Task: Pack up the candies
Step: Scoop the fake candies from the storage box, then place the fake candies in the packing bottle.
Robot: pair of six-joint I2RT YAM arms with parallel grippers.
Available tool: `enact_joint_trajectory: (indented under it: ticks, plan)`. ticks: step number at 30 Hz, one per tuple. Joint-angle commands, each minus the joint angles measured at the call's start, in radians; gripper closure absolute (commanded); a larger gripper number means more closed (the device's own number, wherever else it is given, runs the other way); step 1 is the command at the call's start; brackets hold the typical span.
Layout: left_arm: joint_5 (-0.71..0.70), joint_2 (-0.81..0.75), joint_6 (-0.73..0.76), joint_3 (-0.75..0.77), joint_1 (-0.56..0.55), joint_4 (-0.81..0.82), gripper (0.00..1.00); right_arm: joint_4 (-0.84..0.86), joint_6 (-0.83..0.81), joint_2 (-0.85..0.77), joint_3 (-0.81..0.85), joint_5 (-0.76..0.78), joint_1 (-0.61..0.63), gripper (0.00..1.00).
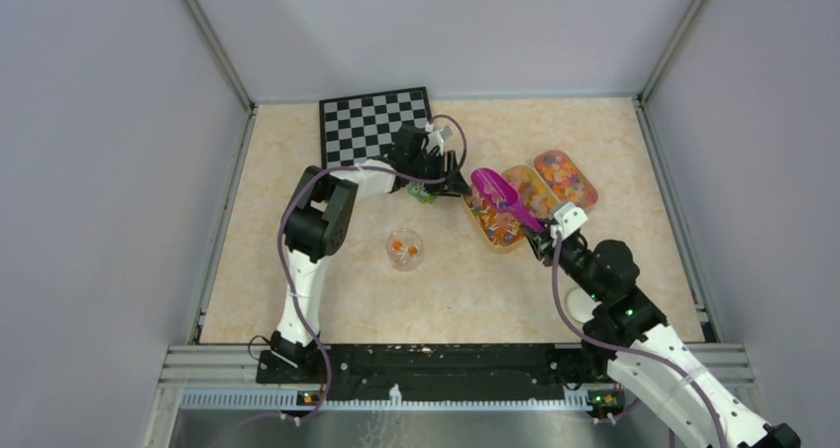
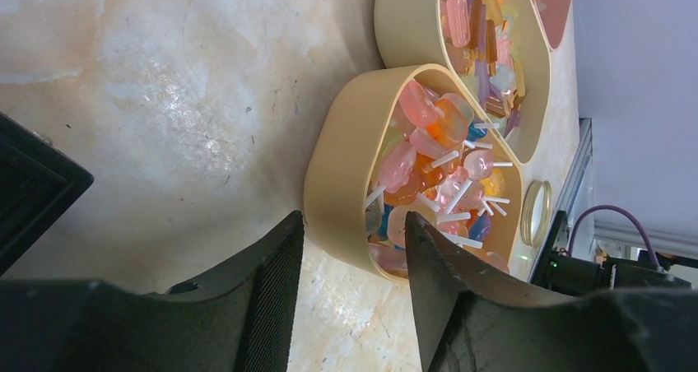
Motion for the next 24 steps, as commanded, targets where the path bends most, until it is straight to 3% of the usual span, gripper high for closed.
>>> enact_joint_trajectory:
  ticks: [1, 12, 15, 16, 17, 21, 24]
  plan:
    - [0.003, -0.066, 0.036, 0.015, -0.005, 0.001, 0.45, 0.008, -0.009, 0.042, 0.082, -0.051, 0.007, 1.0]
    - [-0.041, -0.17, 0.045, 0.011, -0.003, -0.026, 0.37, -0.056, 0.015, 0.039, 0.146, -0.175, 0.007, 1.0]
    - [-0.068, -0.199, 0.048, 0.017, -0.003, -0.06, 0.18, -0.112, 0.014, 0.057, 0.155, -0.228, 0.007, 1.0]
    - [-0.076, -0.212, 0.051, 0.016, -0.001, -0.063, 0.05, -0.121, 0.014, 0.065, 0.161, -0.249, 0.007, 1.0]
    - [-0.086, -0.227, 0.05, 0.016, 0.002, -0.068, 0.02, -0.128, 0.016, 0.073, 0.165, -0.272, 0.006, 1.0]
    - [-0.092, -0.306, 0.004, 0.017, 0.045, -0.08, 0.01, -0.148, 0.023, 0.108, 0.191, -0.392, 0.008, 1.0]
    - [-0.136, -0.389, -0.011, 0.017, 0.098, -0.122, 0.01, -0.158, 0.017, 0.121, 0.202, -0.4, 0.015, 1.0]
